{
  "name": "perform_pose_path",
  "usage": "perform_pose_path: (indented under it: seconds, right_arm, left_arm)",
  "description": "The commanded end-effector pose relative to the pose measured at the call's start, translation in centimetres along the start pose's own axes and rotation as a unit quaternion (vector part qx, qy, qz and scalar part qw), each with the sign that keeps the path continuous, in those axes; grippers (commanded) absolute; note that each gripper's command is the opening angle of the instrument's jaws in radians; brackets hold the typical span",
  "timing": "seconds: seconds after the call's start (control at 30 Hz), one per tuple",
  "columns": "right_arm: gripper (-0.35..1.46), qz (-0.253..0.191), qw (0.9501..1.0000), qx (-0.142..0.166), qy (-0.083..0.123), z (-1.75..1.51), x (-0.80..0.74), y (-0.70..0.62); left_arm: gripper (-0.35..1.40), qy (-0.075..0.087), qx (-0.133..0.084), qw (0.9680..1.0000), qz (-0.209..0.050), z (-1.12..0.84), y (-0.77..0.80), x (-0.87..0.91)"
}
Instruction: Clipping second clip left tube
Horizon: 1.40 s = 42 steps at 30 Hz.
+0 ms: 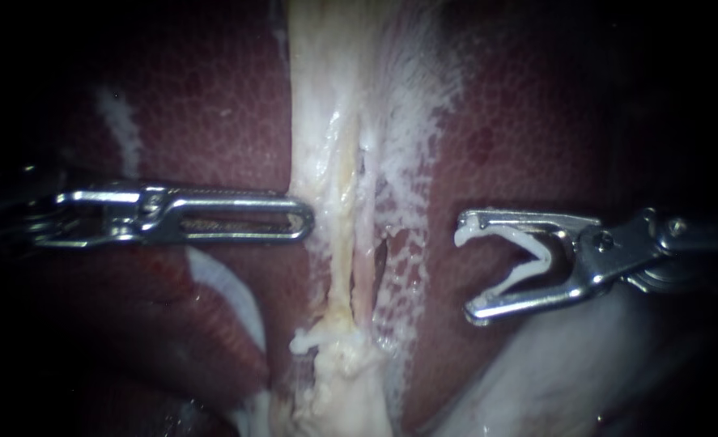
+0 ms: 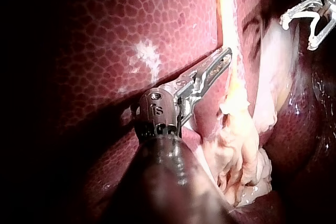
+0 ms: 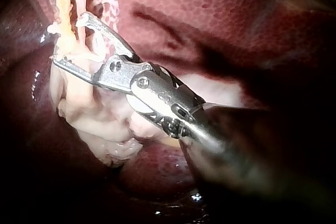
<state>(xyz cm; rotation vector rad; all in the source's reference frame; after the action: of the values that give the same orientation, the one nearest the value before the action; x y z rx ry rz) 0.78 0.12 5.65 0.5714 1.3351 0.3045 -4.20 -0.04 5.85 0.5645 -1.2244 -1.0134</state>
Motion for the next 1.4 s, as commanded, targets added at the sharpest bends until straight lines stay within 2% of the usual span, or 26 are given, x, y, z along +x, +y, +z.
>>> perform_pose_path:
  seconds: [0.03, 0.33, 0.4, 0.5, 0.73, 0.9, 1.1, 1.27, 1.4]
  right_arm:
    - [0.6, 0.0, 1.0, 0.0, 0.0, 0.0, 0.0, 0.0]
    - [0.6, 0.0, 1.0, 0.0, 0.0, 0.02, -0.01, 0.0]
    - [0.6, -0.004, 1.0, 0.0, 0.0, 0.04, -0.02, -0.01]
    - [0.6, 0.015, 0.9999, 0.001, 0.001, 0.11, -0.08, -0.02]
    - [0.59, 0.06, 0.9981, 0.011, 0.003, 0.46, -0.4, -0.01]
    - [0.59, 0.077, 0.9968, 0.019, -0.003, 0.82, -0.69, 0.02]
    - [0.59, 0.083, 0.996, 0.029, -0.013, 1.2, -0.94, 0.07]
    - [0.59, 0.082, 0.9958, 0.035, -0.019, 1.41, -1.08, 0.1]
    - [0.59, 0.082, 0.9957, 0.04, -0.02, 1.52, -1.12, 0.13]
  left_arm:
    - [-0.35, 0.0, 0.0, 1.0, 0.0, 0.0, 0.0, 0.0]
    - [-0.35, 0.0, 0.001, 1.0, -0.001, -0.03, -0.02, -0.03]
    - [-0.35, 0.001, 0.001, 1.0, -0.002, -0.07, -0.07, -0.07]
    - [-0.35, 0.002, 0.003, 1.0, -0.005, -0.14, -0.14, -0.15]
    - [-0.35, 0.002, 0.009, 0.9999, -0.011, -0.34, -0.33, -0.35]
    - [-0.35, -0.001, 0.012, 0.9999, -0.012, -0.4, -0.45, -0.39]
    - [-0.35, -0.002, 0.013, 0.9998, -0.012, -0.43, -0.54, -0.41]
    - [-0.35, -0.001, 0.013, 0.9998, -0.012, -0.45, -0.6, -0.41]
    - [-0.35, -0.003, 0.014, 0.9998, -0.012, -0.45, -0.61, -0.41]
